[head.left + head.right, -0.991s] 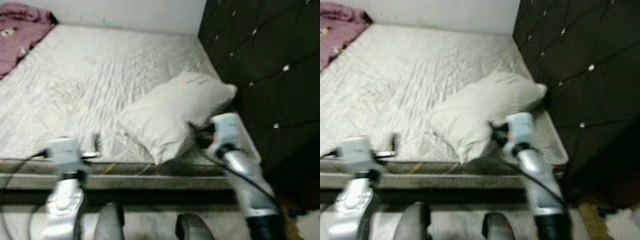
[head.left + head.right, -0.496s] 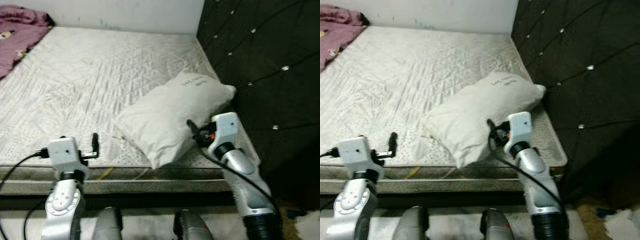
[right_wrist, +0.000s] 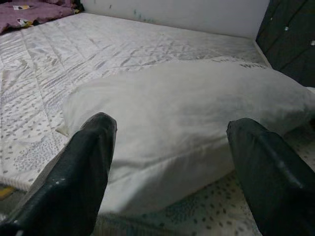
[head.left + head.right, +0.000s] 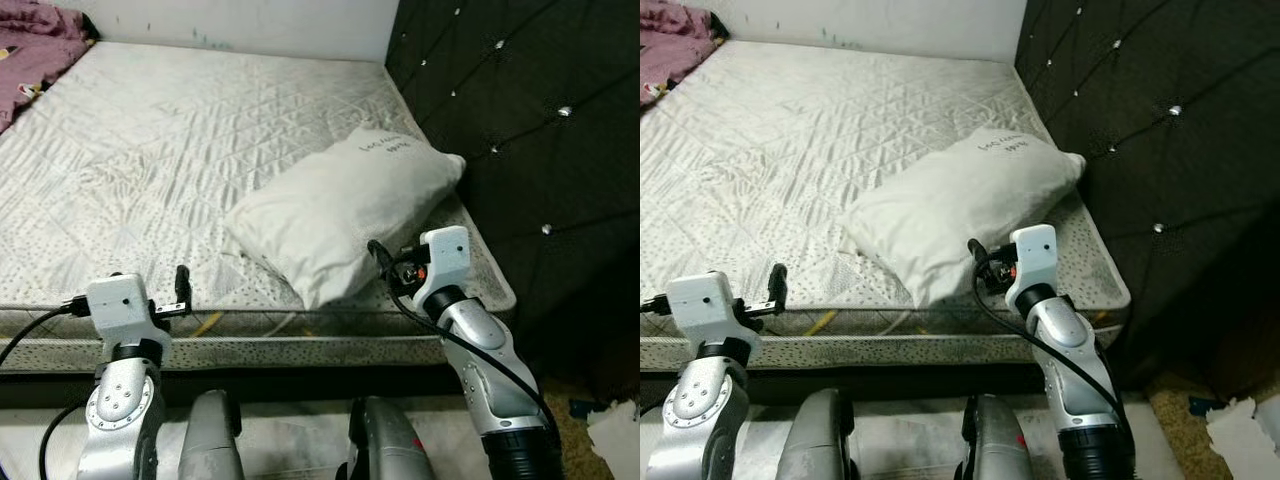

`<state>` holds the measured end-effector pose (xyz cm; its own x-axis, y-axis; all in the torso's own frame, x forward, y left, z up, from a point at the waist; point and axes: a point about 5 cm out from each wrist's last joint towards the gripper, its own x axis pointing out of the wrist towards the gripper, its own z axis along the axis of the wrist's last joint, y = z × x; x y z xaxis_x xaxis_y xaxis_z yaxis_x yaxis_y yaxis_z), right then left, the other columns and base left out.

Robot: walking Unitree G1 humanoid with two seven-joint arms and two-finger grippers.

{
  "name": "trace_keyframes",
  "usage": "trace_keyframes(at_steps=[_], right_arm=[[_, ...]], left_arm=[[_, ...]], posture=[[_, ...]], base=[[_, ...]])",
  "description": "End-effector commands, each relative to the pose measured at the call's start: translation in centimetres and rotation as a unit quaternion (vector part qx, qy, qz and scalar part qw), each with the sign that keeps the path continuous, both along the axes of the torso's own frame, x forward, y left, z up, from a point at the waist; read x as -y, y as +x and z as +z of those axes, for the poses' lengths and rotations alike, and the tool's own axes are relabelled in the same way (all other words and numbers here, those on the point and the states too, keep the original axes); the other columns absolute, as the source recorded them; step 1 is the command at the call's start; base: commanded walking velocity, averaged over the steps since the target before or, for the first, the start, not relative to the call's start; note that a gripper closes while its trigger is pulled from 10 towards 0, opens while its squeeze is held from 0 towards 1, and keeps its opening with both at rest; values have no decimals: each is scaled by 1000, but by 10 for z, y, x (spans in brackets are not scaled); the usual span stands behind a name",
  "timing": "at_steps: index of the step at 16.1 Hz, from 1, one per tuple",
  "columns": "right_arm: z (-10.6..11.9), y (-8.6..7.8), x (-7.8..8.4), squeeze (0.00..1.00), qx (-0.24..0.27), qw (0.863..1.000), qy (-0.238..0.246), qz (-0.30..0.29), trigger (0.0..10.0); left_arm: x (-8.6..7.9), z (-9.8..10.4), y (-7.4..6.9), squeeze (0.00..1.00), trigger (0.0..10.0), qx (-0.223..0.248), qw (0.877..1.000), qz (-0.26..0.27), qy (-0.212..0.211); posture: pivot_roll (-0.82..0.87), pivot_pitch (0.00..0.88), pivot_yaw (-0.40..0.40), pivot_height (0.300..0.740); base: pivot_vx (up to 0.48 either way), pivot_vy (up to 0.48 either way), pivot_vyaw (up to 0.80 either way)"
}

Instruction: Clean up the room

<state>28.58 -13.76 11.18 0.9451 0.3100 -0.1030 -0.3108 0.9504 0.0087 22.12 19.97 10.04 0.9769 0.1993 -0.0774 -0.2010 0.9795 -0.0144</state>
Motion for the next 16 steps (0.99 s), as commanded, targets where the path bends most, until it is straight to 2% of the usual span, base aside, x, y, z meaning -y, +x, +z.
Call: trace_keyframes(at_steps=[1, 4, 7, 16], right_arm=[[0, 1, 2, 0, -3, 1000, -1, -4, 10000], [0, 1, 1, 0, -4, 1000, 0, -2, 10000], [-1, 1, 1, 0, -5, 1000, 0, -2, 10000], [-4, 5, -4, 0, -13, 1000, -3, 12, 10000]], left_arm=[[1, 1, 1, 0, 10000, -1, 1000, 2, -1], [0, 1, 1, 0, 10000, 1, 1000, 1, 0], [0, 1, 1, 0, 10000, 4, 1000, 0, -6], [0, 1, 2, 0, 10000, 0, 1000, -7, 0]], posture=[[-65, 0, -84, 597], [-60, 0, -85, 597], [-60, 0, -83, 597], [-51, 0, -78, 597]], base=[[0, 0, 0], [0, 0, 0], [276, 0, 0], [462, 0, 0]])
